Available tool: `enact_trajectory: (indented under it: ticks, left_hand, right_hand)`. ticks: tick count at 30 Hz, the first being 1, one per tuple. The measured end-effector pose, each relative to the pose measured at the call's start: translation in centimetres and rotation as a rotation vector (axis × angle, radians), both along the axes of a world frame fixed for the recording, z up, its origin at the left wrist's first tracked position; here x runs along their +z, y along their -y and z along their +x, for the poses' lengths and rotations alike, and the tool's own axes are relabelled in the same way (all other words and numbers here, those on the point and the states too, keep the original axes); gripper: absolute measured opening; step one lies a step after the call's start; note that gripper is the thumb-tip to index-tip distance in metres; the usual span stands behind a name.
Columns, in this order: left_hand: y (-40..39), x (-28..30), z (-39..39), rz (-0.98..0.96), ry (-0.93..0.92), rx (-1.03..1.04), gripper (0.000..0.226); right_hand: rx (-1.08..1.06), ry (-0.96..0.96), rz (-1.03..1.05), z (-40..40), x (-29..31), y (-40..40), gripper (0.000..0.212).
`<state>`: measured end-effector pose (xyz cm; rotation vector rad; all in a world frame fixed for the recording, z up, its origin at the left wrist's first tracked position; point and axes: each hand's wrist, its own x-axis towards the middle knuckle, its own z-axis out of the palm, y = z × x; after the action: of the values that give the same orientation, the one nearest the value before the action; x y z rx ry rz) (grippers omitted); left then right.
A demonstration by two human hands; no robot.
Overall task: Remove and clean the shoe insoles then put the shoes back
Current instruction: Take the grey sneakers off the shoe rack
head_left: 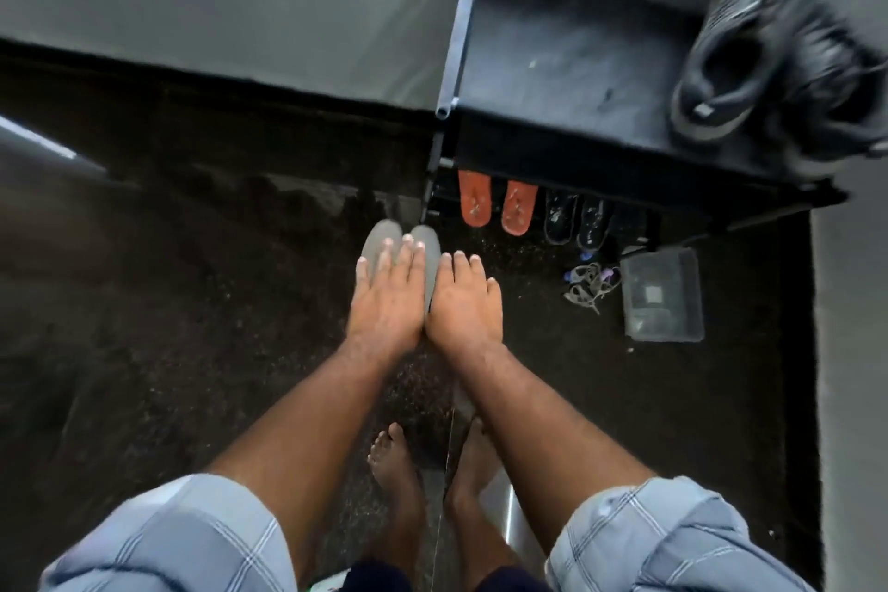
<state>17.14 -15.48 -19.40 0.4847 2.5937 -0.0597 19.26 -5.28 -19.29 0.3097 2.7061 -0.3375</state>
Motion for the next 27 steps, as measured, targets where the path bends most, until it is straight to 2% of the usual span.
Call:
enact_trajectory:
  ticks: [4,6,12,20,27]
  left_hand:
    - [-1.5,8.2,1.4,0.031,-0.098,-0.048,0.083]
    - [-2.7,12.0,1.9,0.064,-0.070,-0.041,0.087]
    - [-8.5,20.8,2.6,0.154,-0.080,-0.110,0.078]
    - [-20.2,24.1,-0.2,0.187,-0.195,-0.188,0.065]
    - [-30.8,26.1,-2.8,0.178,-0.187,-0.198,0.075]
  right_hand:
    - [-0.046,-0.056,0.011,1.3,8.8,-1.5,0.065]
    - [-0.084,-0.063,-0.002,2.4,12.6,-2.6,0.069]
    - [-0.178,-0.097,-0.013,4.9,19.8,-7.7,0.065]
    - [-0.217,-0.179,0.001,2.6,24.6,-19.5,0.061]
    - [-0.188,-0.216,0.060,0.4,26.5,-30.3,0.065]
